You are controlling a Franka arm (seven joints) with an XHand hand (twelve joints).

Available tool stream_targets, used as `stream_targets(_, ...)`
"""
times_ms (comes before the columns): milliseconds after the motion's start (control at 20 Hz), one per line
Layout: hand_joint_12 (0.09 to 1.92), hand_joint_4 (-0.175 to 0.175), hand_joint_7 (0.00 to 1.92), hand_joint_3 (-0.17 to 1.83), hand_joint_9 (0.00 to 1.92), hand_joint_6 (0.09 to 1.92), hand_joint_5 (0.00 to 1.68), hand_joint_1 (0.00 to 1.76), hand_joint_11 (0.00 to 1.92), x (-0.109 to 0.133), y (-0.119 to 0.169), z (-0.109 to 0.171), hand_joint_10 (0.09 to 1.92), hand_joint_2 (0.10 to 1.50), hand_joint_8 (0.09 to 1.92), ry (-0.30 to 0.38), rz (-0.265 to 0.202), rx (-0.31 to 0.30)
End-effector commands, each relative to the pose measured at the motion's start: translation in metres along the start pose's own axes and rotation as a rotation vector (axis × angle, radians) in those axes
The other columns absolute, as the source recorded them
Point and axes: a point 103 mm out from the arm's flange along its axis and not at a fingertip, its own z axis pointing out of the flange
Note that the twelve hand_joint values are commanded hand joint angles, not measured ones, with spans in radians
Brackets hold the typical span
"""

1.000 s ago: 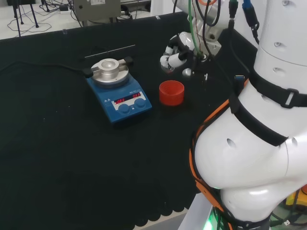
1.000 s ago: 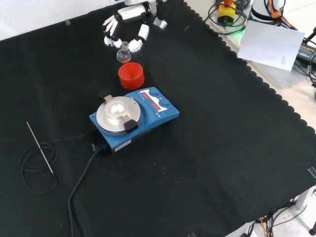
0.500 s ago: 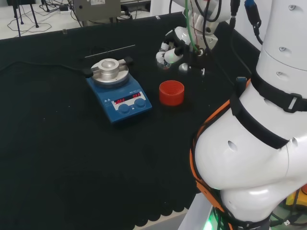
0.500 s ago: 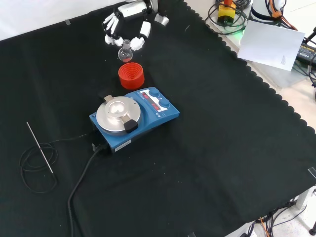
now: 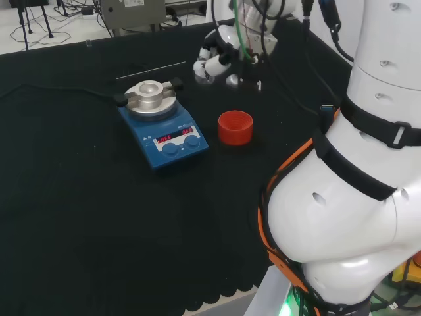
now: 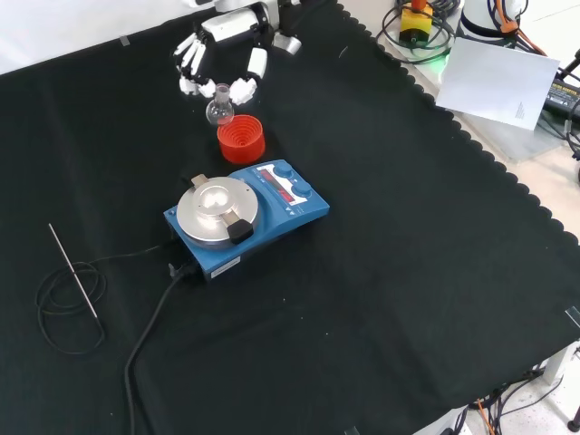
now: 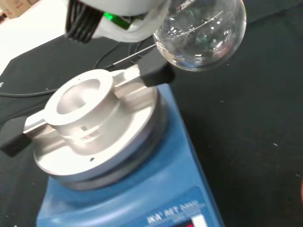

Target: Place the round-bottom flask on the heater.

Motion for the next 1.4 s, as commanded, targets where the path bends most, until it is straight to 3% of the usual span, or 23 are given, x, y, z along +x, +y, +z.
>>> stream_targets(50, 1.31, 0.019, 0.58, 0.91, 0.77, 1.30, 0.98, 1.07, 0.32, 0.037, 0.034, 0.013, 0.59, 0.70, 0.64, -0.009, -0.058, 0.062)
stream_targets(500, 1.31, 0.018, 0.57, 0.91, 0.77, 1.30, 0.98, 1.07, 0.32, 0.059, 0.067, 0.029, 0.59, 0.69, 0.64, -0.019, -0.104, 0.120)
stream_targets(950, 1.31, 0.018, 0.57, 0.92, 0.77, 1.30, 0.99, 1.07, 0.32, 0.084, 0.073, 0.045, 0.59, 0.69, 0.64, -0.037, -0.151, 0.149)
stream_targets(1400, 1.31, 0.017, 0.57, 0.92, 0.77, 1.30, 0.99, 1.08, 0.32, 0.085, 0.077, 0.055, 0.59, 0.69, 0.64, -0.038, -0.145, 0.165)
